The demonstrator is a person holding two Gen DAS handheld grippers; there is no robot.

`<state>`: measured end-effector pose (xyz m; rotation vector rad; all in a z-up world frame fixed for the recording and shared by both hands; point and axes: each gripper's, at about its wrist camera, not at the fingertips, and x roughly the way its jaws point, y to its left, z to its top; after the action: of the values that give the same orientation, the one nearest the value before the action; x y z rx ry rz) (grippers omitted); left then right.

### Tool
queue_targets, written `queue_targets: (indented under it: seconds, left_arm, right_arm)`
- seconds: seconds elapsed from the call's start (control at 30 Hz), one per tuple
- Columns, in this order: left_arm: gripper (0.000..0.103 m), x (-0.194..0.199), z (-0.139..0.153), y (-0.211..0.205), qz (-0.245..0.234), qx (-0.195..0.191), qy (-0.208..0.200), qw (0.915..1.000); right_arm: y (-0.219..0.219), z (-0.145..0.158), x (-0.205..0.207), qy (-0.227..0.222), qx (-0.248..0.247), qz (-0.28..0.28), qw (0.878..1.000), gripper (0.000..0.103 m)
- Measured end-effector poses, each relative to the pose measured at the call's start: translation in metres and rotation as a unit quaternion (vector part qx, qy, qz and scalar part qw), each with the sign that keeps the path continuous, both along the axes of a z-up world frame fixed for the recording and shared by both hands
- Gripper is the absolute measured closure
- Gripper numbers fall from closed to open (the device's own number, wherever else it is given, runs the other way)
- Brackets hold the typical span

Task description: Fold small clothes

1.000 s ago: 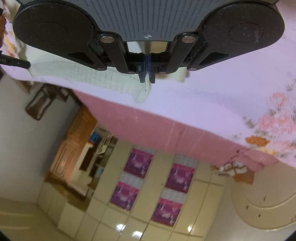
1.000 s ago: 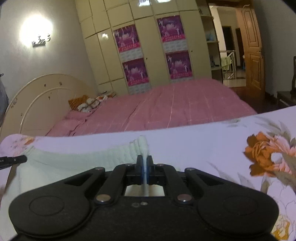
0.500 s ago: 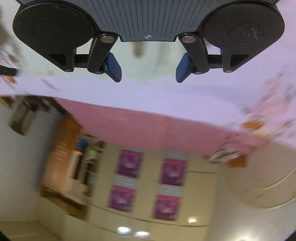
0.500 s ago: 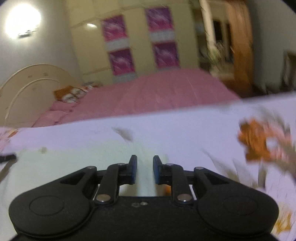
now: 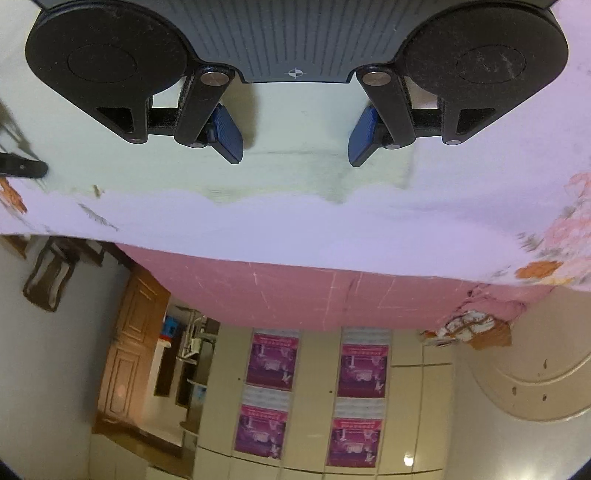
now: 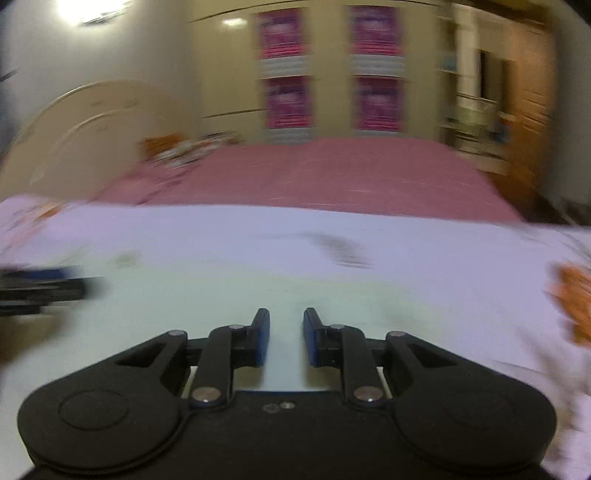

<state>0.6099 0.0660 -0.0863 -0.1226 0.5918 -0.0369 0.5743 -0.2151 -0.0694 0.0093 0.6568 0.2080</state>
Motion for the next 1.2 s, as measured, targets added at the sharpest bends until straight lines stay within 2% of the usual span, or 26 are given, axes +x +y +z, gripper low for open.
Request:
queue_targets:
  seconds: [0.07, 0.13, 0.17, 0.27, 0.37, 0.47, 0.57, 0.7, 0.83, 0.87, 0.93, 1.0, 1.03, 1.1, 1.2]
  left_arm:
    - [0.039, -0.001, 0.0, -0.003, 0.001, 0.007, -0.004, 1.0]
    - [0.039, -0.005, 0.004, -0.011, 0.007, 0.025, -0.01, 0.9996]
    - [0.039, -0.012, 0.009, -0.017, 0.0, 0.029, -0.023, 0.9993]
    - [0.039, -0.036, 0.02, -0.042, -0.04, 0.02, -0.047, 0.9979]
    - [0.039, -0.054, 0.017, -0.072, -0.076, 0.017, -0.037, 0.9963]
    - [0.039, -0.065, 0.007, -0.091, -0.09, 0.036, -0.013, 0.9952]
    - [0.039, -0.07, 0.007, -0.092, -0.087, 0.044, -0.009, 0.9952]
    - [0.039, -0.081, 0.012, -0.064, -0.065, 0.049, -0.003, 0.9967]
    - [0.04, -0.103, 0.008, -0.026, -0.047, 0.049, -0.003, 0.9976]
    - [0.039, -0.107, 0.008, -0.021, -0.044, 0.045, -0.004, 0.998]
    - [0.039, -0.11, 0.009, -0.025, -0.034, 0.049, -0.004, 0.9982]
    - [0.039, -0.113, 0.018, -0.038, -0.036, 0.049, -0.01, 0.9981]
    - [0.039, -0.117, 0.02, -0.045, -0.043, 0.043, -0.014, 0.998]
    - [0.039, -0.128, 0.021, -0.062, -0.06, 0.039, -0.015, 0.9973]
    - [0.039, -0.148, 0.009, -0.084, -0.076, 0.03, 0.002, 0.9966]
  right_arm:
    - [-0.018, -0.002, 0.0, 0.006, 0.029, -0.005, 1.0, 0.09]
    - [-0.008, 0.001, -0.004, 0.003, 0.002, 0.001, 1.0, 0.088]
    - [-0.001, 0.005, -0.007, -0.003, -0.012, 0.0, 1.0, 0.084]
    - [0.018, 0.021, -0.036, -0.04, -0.005, 0.033, 0.999, 0.079]
    - [0.046, 0.017, -0.062, -0.027, -0.004, 0.097, 0.995, 0.081]
    - [0.07, 0.008, -0.08, -0.01, -0.003, 0.131, 0.991, 0.081]
    - [0.081, -0.002, -0.087, -0.003, -0.024, 0.127, 0.992, 0.081]
    - [0.077, 0.005, -0.086, -0.013, -0.048, 0.114, 0.992, 0.081]
    - [0.022, 0.0, -0.098, -0.017, -0.07, 0.04, 0.997, 0.083]
    - [0.009, -0.001, -0.101, -0.019, -0.063, 0.033, 0.997, 0.085]
    - [0.005, -0.001, -0.101, -0.016, -0.053, 0.03, 0.998, 0.085]
    - [0.019, 0.003, -0.101, -0.016, -0.07, 0.027, 0.997, 0.084]
    - [0.028, 0.008, -0.106, -0.023, -0.062, 0.035, 0.997, 0.079]
    - [0.04, 0.014, -0.122, -0.031, -0.045, 0.063, 0.997, 0.079]
    - [0.053, 0.009, -0.148, -0.008, -0.027, 0.099, 0.995, 0.08]
